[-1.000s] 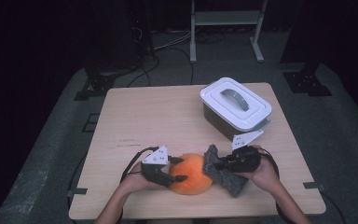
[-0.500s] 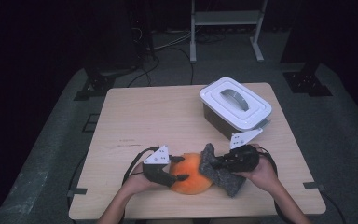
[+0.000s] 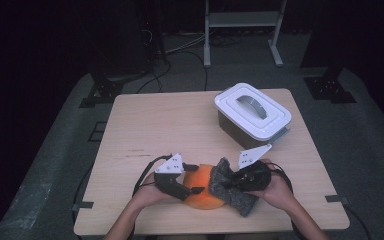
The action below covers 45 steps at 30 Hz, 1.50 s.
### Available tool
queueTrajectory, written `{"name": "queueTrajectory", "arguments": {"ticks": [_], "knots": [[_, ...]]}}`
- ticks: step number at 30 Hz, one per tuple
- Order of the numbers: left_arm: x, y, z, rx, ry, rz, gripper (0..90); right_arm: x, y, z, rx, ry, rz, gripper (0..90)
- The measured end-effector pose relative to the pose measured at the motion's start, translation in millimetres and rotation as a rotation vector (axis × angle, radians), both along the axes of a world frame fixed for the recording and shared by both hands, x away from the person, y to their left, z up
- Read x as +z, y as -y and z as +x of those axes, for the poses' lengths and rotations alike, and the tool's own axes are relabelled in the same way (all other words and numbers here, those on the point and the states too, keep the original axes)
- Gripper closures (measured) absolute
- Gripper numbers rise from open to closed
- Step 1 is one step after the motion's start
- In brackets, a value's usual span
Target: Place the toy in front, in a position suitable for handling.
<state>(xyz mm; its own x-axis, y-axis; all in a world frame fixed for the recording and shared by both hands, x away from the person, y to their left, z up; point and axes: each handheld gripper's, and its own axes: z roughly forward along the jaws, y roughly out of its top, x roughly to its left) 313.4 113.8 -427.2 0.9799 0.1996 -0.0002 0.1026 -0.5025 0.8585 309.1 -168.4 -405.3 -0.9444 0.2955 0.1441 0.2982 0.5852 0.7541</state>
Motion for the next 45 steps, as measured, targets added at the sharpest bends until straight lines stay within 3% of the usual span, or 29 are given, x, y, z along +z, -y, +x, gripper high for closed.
{"name": "queueTrajectory", "arguments": {"ticks": [2, 6, 10, 12, 14, 16, 18, 23, 27, 29, 31, 34, 37, 38, 40, 42, 45], "knots": [[-0.1, 0.2, -2.0, -0.018, 0.0, 0.026, 27.6, 5.2, 2.4, 0.9, -0.019, 0.016, 0.009, 77.8], [2.7, -5.5, -1.2, -0.041, -0.016, 0.03, 27.5, 11.5, -2.0, 3.6, -0.042, 0.033, 0.016, 77.7], [8.6, -10.4, 3.7, -0.018, -0.034, -0.011, 22.3, 4.3, -8.0, 1.4, -0.011, 0.022, 0.001, 77.9], [9.2, -10.0, 4.8, 0.0, -0.02, -0.006, 17.7, 2.1, -6.0, -0.2, -0.004, 0.018, 0.004, 78.0], [6.8, -6.3, 5.7, 0.014, -0.034, -0.001, 11.9, -0.8, -3.4, -3.1, 0.011, 0.011, 0.01, 78.1], [4.1, -2.3, 5.7, -0.003, -0.048, 0.01, 10.7, -3.3, -1.1, -5.8, 0.015, 0.004, 0.013, 78.2], [2.8, 1.1, 4.0, -0.012, -0.034, 0.026, 12.3, -5.1, 1.6, -7.0, 0.016, 0.0, 0.019, 78.1], [5.3, 1.5, -1.0, 0.011, 0.063, 0.026, 46.3, -3.9, 8.2, -3.7, -0.023, 0.008, 0.033, 78.1], [7.0, 0.5, -0.2, 0.044, 0.102, -0.01, 52.0, 1.6, 12.1, 4.3, -0.049, 0.008, 0.05, 78.2], [9.2, -0.3, -1.0, 0.066, 0.161, -0.01, 52.1, 6.6, 14.9, 8.7, -0.066, 0.016, 0.071, 78.2], [11.1, 0.2, -1.0, 0.075, 0.18, -0.021, 52.0, 11.7, 16.3, 14.5, -0.082, 0.022, 0.093, 78.2], [10.3, 1.2, -1.4, 0.062, 0.17, -0.02, 50.0, 14.0, 11.6, 22.8, -0.098, 0.019, 0.098, 78.1], [12.0, -2.9, -0.1, 0.041, 0.118, -0.013, 41.4, 8.1, 1.1, 25.2, -0.074, 0.007, 0.074, 78.2], [12.7, -4.5, 0.4, 0.032, 0.104, -0.013, 35.1, 5.0, -1.9, 24.0, -0.053, -0.003, 0.077, 78.1], [16.0, -9.5, 0.3, 0.01, 0.087, -0.042, 30.6, 0.9, -5.5, 19.8, -0.022, -0.008, 0.075, 78.1], [20.8, -11.5, 1.5, 0.02, 0.076, -0.075, 26.8, -0.7, -7.7, 14.0, 0.005, -0.003, 0.067, 78.1], [21.2, -10.2, 4.1, 0.035, 0.067, -0.066, 24.2, -0.1, -8.9, 4.9, 0.033, 0.013, 0.057, 78.1]]}}
